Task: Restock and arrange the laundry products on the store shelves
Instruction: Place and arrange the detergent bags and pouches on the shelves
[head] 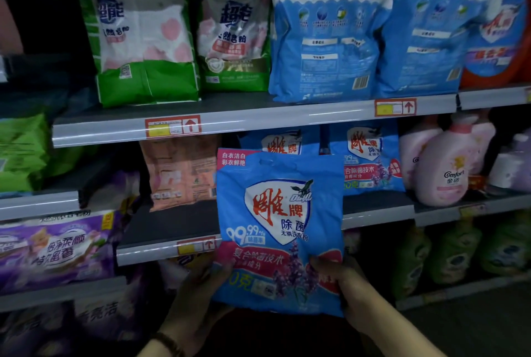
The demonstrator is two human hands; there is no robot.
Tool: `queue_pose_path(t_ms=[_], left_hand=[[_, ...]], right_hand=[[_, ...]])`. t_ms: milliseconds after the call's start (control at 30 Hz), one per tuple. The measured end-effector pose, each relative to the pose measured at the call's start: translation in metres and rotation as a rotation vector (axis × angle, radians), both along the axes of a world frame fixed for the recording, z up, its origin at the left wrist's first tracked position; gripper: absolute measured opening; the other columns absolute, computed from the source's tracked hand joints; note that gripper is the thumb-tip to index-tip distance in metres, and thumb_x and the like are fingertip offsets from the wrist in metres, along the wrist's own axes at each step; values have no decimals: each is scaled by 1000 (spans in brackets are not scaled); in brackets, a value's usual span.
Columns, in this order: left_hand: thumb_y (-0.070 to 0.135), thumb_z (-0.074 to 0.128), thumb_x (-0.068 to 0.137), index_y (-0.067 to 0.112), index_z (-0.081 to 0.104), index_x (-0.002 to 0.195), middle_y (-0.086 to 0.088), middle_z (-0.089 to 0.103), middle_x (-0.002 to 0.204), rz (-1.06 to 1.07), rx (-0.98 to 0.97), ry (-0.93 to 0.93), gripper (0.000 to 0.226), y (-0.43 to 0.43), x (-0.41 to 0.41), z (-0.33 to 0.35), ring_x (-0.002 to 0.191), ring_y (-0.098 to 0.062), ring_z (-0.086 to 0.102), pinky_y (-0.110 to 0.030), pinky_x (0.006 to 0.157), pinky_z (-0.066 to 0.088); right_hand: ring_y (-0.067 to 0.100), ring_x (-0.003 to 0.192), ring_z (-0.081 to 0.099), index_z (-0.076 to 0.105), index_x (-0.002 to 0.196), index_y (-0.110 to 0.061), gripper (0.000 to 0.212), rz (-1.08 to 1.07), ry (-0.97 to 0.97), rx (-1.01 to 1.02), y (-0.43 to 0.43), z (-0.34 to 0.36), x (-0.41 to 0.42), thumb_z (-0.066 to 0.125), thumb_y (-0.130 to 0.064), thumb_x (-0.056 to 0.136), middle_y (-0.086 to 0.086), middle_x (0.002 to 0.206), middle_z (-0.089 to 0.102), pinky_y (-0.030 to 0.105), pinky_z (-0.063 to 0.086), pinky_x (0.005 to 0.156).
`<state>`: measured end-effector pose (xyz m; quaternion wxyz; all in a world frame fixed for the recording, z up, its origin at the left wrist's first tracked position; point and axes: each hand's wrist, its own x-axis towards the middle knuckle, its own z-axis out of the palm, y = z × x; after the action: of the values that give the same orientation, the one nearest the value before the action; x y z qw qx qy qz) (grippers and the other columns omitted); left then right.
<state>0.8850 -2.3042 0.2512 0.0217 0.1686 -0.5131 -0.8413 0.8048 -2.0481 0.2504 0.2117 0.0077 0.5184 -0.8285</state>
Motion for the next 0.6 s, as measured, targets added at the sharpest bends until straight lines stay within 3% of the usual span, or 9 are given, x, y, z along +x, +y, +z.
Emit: queue_pose_path(t_ms=[67, 200, 300, 367, 467, 600], left_hand=[[37, 98, 60, 24, 78, 115, -10, 78, 119, 2, -24, -15, 60, -1, -7, 2, 99, -28, 77, -49, 78, 62], [9, 72, 90, 17, 82, 104, -18, 78, 116, 83, 28, 35, 20, 3, -23, -4, 97, -36, 77, -53, 81, 62], [3, 63, 97, 21, 83, 96, -16, 77, 118, 202, 122, 92, 26, 12, -36, -5, 100, -36, 77, -54, 78, 64], [6, 61, 99, 25, 83, 92, -13, 78, 116, 242, 173, 92, 30, 16, -45, -3, 92, -30, 79, -46, 68, 66], [11, 59, 100, 18, 81, 108, -15, 78, 117, 80, 120, 80, 24, 12, -51, 0, 94, -30, 79, -40, 67, 65], [-1, 78, 79, 15, 71, 126, -8, 78, 121, -275, -231, 96, 50, -2, -61, 0, 113, -25, 75, -29, 79, 64]], right_hand=[[49, 102, 74, 70, 127, -3, 65, -4, -2, 27, 2, 2, -10, 86, -7, 65, 27, 116, 76, 55, 63, 83], [48, 103, 74, 70, 127, -4, 59, 4, 6, 56, 4, 4, -28, 91, -14, 73, 27, 116, 76, 54, 63, 83], [42, 105, 75, 68, 128, -5, 61, 94, 59, 87, 5, 5, -33, 93, -14, 73, 24, 118, 76, 47, 65, 80], [35, 101, 78, 69, 125, 1, 59, 188, 110, 141, 8, 4, -34, 90, 3, 70, 22, 116, 77, 38, 64, 76], [33, 94, 79, 75, 114, 4, 52, 204, 141, 204, 15, -5, -45, 85, 16, 65, 24, 111, 78, 34, 63, 72], [41, 114, 73, 73, 120, 2, 60, 164, 215, 263, 25, -10, -72, 87, 13, 63, 22, 120, 76, 49, 60, 97]])
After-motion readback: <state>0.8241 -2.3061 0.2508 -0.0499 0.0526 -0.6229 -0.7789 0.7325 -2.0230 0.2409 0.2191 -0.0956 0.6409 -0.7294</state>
